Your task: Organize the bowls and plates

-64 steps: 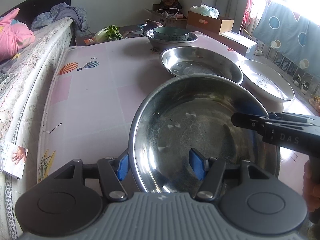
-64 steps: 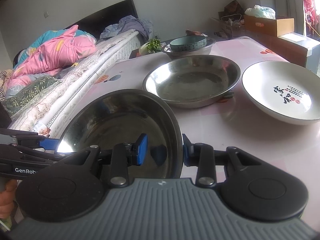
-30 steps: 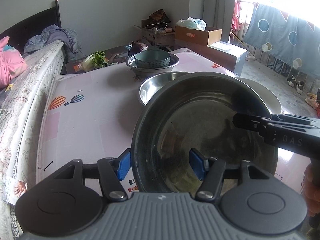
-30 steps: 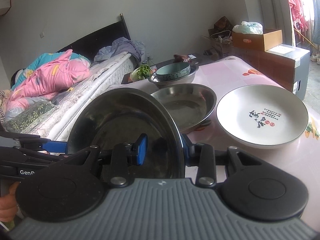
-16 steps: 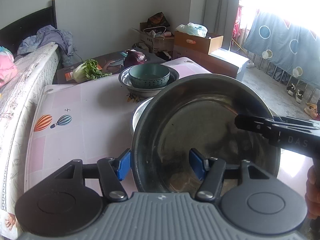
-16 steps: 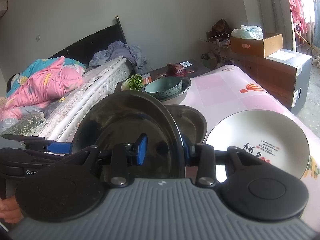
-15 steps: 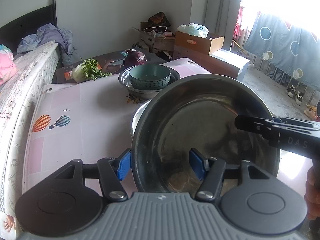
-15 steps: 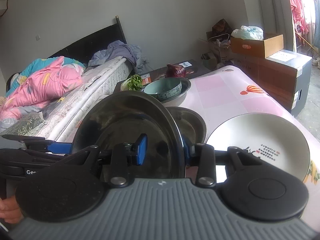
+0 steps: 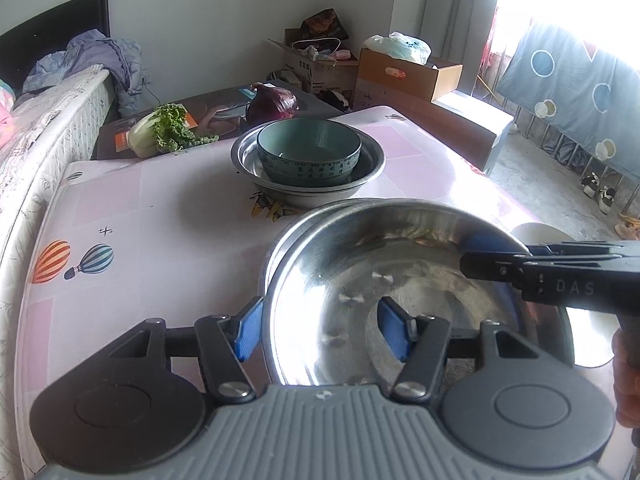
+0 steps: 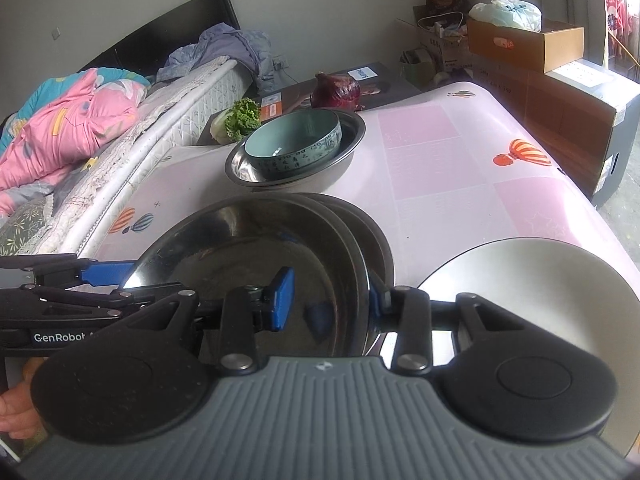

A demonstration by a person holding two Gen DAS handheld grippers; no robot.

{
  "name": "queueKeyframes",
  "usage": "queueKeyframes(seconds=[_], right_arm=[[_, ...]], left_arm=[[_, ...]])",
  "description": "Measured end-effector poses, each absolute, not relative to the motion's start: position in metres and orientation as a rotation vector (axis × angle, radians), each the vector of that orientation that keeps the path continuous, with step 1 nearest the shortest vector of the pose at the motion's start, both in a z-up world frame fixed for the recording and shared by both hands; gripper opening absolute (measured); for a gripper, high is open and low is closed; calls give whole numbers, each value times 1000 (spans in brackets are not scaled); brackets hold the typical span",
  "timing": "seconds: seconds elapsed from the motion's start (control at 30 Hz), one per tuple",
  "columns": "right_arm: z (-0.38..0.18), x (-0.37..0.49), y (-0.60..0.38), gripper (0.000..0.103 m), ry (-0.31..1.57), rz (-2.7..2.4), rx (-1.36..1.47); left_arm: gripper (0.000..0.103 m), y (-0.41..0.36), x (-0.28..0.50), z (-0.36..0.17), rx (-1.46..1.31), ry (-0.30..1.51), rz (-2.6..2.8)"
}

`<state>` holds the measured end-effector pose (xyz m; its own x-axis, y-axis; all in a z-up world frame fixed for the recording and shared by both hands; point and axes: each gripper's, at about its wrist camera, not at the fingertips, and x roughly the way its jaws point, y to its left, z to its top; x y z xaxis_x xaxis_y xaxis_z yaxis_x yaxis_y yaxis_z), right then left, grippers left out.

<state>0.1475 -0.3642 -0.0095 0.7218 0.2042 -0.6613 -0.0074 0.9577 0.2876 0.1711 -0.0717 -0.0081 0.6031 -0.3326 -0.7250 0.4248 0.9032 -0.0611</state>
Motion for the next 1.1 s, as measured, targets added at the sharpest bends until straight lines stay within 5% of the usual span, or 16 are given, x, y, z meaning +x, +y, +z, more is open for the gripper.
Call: queueKeyframes(seconds=[0.43, 0.77, 1.1], right_arm=[[-13, 161, -375, 50, 738, 74, 248], [22, 78, -438, 52, 544, 49, 286], [-2, 14, -544, 52, 540, 42, 361]], left_arm=[[63, -66, 166, 3, 110, 770, -402], [64, -92, 93, 35, 74, 642, -590], [64, -177, 60, -14, 61, 740, -691]])
